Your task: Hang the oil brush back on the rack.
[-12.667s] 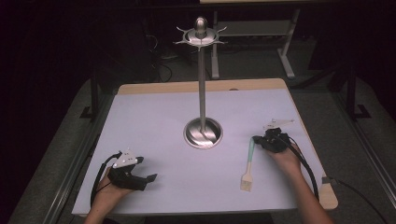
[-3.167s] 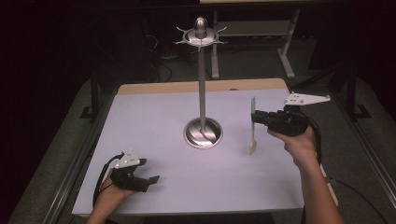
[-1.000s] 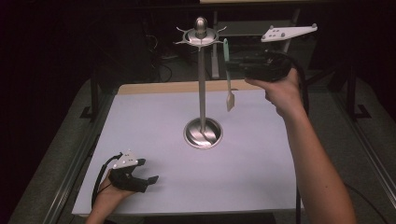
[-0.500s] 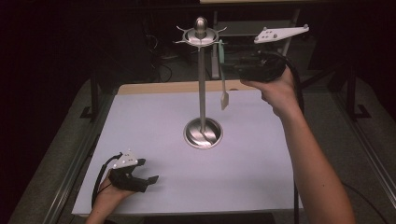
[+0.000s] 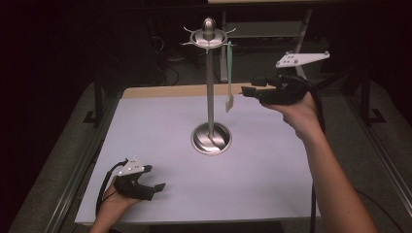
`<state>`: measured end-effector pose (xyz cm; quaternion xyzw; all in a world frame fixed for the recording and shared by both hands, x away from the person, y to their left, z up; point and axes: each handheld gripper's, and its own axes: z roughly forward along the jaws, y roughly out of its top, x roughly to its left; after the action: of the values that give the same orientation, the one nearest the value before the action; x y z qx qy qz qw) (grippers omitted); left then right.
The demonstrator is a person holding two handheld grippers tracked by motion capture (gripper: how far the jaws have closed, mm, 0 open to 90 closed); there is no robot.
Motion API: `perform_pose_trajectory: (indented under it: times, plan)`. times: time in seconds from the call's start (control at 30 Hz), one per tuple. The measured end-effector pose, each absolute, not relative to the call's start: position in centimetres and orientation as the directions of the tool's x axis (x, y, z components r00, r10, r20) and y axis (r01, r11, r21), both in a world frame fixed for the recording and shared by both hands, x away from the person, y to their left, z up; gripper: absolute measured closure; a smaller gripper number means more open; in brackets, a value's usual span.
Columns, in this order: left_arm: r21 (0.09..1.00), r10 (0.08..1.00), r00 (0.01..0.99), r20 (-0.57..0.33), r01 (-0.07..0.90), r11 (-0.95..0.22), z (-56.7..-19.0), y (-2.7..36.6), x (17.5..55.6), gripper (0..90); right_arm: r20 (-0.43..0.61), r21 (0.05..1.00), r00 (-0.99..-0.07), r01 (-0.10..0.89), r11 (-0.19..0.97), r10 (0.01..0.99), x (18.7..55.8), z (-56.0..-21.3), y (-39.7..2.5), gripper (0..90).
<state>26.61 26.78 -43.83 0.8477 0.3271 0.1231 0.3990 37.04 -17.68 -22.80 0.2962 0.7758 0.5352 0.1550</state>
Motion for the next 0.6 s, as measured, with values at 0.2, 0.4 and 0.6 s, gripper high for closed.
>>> perform_pose_trajectory:
  times: [0.2, 0.4, 0.6]
  plan:
    - [0.754, 0.651, 0.756, -0.064, 0.464, -0.465, -44.1, 26.9, 26.7, 14.7, 0.086, 0.917, -0.761, 0.312, 0.248, 0.643, 36.4, -25.2, -18.7, 42.7]
    - [0.756, 0.656, 0.752, -0.063, 0.465, -0.46, -44.1, 27.0, 26.7, 14.7, 0.093, 0.918, -0.75, 0.319, 0.235, 0.655, 35.9, -27.4, -19.4, 39.3]
    - [0.748, 0.651, 0.758, -0.052, 0.461, -0.477, -44.1, 27.2, 26.8, 14.7, 0.11, 0.915, -0.739, 0.337, 0.223, 0.665, 35.2, -30.1, -20.4, 36.5]
